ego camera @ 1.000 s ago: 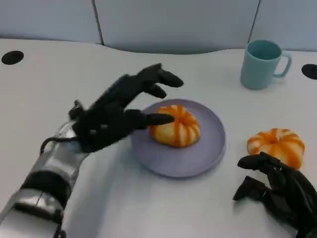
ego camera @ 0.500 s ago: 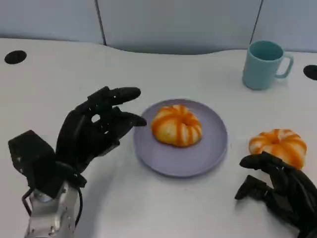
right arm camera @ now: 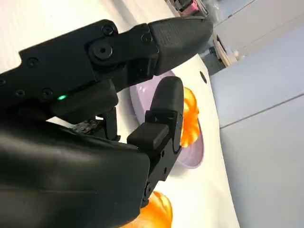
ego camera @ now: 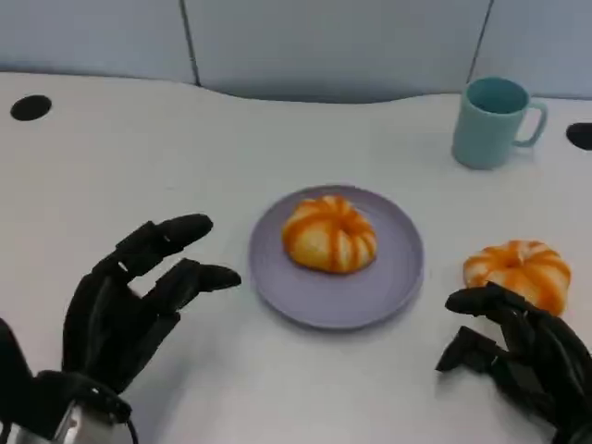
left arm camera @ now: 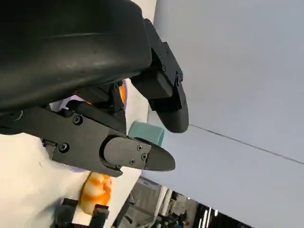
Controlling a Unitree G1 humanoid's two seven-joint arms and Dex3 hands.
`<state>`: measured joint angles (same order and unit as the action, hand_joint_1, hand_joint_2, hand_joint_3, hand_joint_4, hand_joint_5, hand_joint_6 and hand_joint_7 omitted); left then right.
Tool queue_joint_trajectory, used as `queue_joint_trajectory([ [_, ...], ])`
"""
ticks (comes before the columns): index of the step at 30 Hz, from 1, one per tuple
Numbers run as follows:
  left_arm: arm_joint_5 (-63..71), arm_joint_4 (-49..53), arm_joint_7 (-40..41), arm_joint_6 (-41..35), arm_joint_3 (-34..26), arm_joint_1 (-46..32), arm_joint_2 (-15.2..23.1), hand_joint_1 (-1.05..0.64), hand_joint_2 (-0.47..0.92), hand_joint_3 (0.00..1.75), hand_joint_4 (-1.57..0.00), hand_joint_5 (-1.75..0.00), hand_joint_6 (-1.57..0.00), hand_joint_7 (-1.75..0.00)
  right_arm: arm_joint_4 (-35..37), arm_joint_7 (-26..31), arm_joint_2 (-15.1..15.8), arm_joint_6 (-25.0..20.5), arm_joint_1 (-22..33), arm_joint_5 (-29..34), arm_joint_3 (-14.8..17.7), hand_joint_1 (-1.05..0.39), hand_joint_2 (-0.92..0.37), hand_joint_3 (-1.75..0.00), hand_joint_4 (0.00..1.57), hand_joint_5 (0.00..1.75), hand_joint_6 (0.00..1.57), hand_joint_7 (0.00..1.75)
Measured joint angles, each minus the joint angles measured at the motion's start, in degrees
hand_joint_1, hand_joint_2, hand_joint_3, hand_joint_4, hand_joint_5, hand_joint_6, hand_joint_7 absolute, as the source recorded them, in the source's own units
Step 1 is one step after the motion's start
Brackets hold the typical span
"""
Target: Grasp the bread from the table and place it into the plate.
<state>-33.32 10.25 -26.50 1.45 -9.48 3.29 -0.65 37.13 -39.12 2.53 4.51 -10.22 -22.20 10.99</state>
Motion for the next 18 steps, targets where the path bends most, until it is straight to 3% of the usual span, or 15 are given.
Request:
queue_joint_trajectory([
  [4, -1.79, -2.57, 2.30, -6.28, -1.47, -3.81, -0.05, -0.33, 0.92, 0.20, -0.62, -1.31, -0.74, -0.58, 0.04, 0.21, 0.05, 0.00, -0.09, 0.10, -0.03, -0.44, -0.92, -0.15, 0.67, 1.39, 0.65, 0.99],
  [6, -2.02, -3.00, 2.88, -7.92, -1.95, -4.42, -0.23, -0.33, 0.92, 0.20, -0.61, -1.37, -0.69, -0.73, 0.07, 0.42, 0.04, 0.01, -0.11, 0.22, -0.19, -0.44, -0.92, -0.16, 0.66, 1.40, 0.65, 0.99],
  [13, -1.64, -3.16, 4.09, -9.85, -2.25, -4.46, -0.85, -0.33, 0.92, 0.23, -0.57, -1.44, -0.61, -0.92, 0.05, 0.95, 0.04, 0.27, -0.11, 0.22, -0.56, -0.45, -0.92, -0.18, 0.63, 1.43, 0.66, 0.98],
  [18, -1.36, -0.40, 3.72, -11.22, -2.23, -4.26, -0.71, -0.33, 0.92, 0.18, -0.59, -1.45, -0.63, -0.95, 1.26, 0.56, 0.21, 1.72, -0.43, 0.20, -0.48, -0.48, -0.92, -0.16, 0.63, 1.45, 0.68, 0.99],
])
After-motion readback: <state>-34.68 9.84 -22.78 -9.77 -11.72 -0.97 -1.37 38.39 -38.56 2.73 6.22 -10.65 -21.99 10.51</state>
